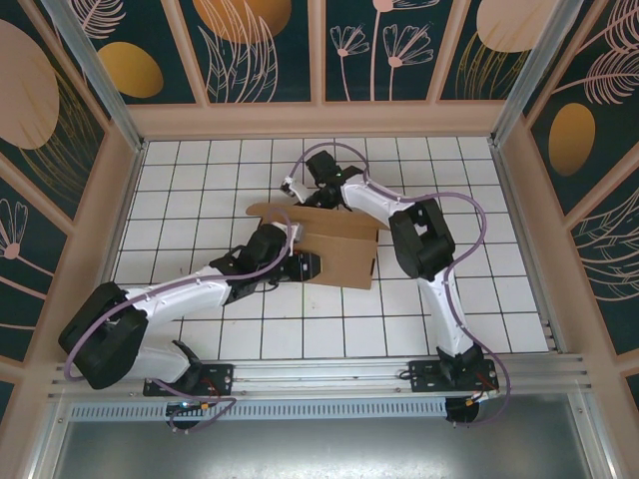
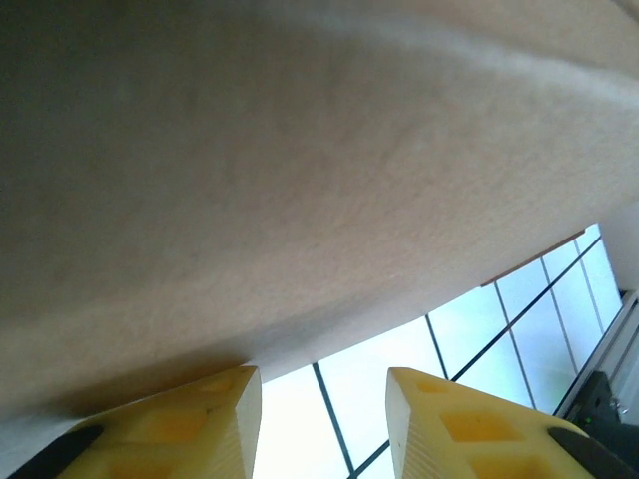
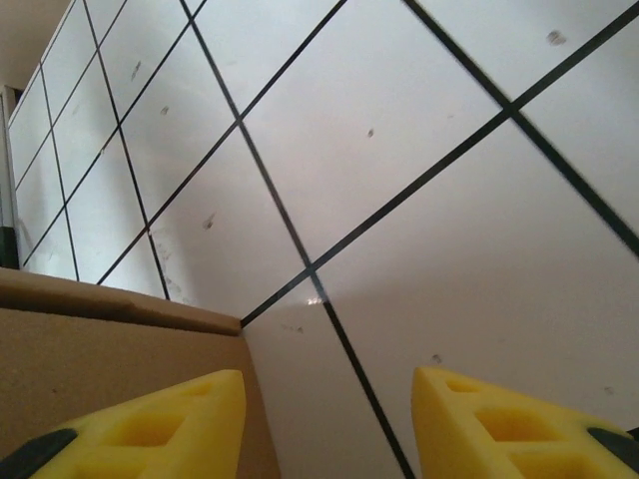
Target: Fold the paper box
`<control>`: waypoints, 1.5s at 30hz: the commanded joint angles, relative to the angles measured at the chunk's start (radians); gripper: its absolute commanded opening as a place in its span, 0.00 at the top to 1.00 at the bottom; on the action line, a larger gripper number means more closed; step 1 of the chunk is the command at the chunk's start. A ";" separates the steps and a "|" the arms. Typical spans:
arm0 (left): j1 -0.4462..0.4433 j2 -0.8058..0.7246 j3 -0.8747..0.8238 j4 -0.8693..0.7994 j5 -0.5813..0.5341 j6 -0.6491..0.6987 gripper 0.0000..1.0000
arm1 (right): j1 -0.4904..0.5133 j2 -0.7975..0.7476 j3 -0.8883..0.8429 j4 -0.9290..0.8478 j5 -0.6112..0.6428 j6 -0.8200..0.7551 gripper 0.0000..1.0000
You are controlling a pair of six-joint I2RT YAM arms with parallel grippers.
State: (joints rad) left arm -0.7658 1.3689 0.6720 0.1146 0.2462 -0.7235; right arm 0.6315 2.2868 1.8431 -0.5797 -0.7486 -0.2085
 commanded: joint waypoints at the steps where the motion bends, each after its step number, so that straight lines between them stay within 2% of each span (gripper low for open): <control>1: -0.011 -0.024 -0.005 -0.046 -0.037 0.066 0.61 | 0.015 -0.101 -0.026 0.017 0.001 -0.017 0.52; 7: -0.069 -0.024 0.008 -0.088 -0.071 0.102 0.56 | 0.043 -0.142 -0.066 0.003 0.052 -0.034 0.53; 14: -0.072 -0.092 0.060 -0.177 -0.137 0.147 0.46 | 0.015 -0.205 -0.110 0.062 0.094 -0.001 0.52; 16: -0.072 -0.119 0.091 -0.214 -0.166 0.179 0.40 | -0.009 -0.233 -0.106 0.079 0.088 0.016 0.49; 19: -0.073 -0.147 0.144 -0.272 -0.195 0.250 0.32 | -0.044 -0.272 -0.092 0.076 0.113 0.013 0.39; 23: -0.073 -0.222 0.200 -0.313 -0.185 0.399 0.26 | -0.079 -0.379 -0.133 0.113 0.135 0.023 0.35; 25: -0.072 -0.277 0.213 -0.308 -0.180 0.472 0.22 | -0.116 -0.466 -0.198 0.194 0.139 0.050 0.35; 27: -0.073 -0.334 0.226 -0.282 -0.183 0.556 0.22 | -0.136 -0.568 -0.290 0.317 0.179 0.096 0.40; 29: -0.073 -0.369 0.231 -0.235 -0.262 0.609 0.26 | -0.156 -0.672 -0.396 0.444 0.170 0.116 0.42; 31: -0.072 -0.394 0.215 -0.192 -0.331 0.675 0.28 | -0.181 -0.768 -0.546 0.611 0.131 0.132 0.50; 33: -0.063 -0.418 0.192 -0.146 -0.351 0.756 0.31 | -0.184 -0.850 -0.653 0.689 0.186 0.116 0.56; 37: 0.025 -0.434 0.170 -0.069 -0.209 1.022 0.32 | -0.191 -0.965 -0.686 0.569 0.224 0.002 0.57; 39: 0.157 -0.408 0.178 -0.093 -0.060 1.107 0.33 | -0.187 -1.021 -0.717 0.514 0.245 -0.094 0.57; 42: 0.389 -0.365 0.190 -0.125 0.227 1.204 0.39 | -0.191 -1.110 -0.777 0.448 0.258 -0.250 0.56; 43: 0.444 -0.360 0.182 -0.129 0.310 1.248 0.40 | -0.191 -1.143 -0.793 0.418 0.254 -0.294 0.56; 45: 0.494 -0.339 0.178 -0.182 0.395 1.389 0.39 | -0.194 -1.205 -0.825 0.384 0.253 -0.310 0.56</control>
State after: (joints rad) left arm -0.3256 1.0195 0.8597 -0.0265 0.3679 0.4290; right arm 0.4442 1.1606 1.0542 -0.1307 -0.5148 -0.3885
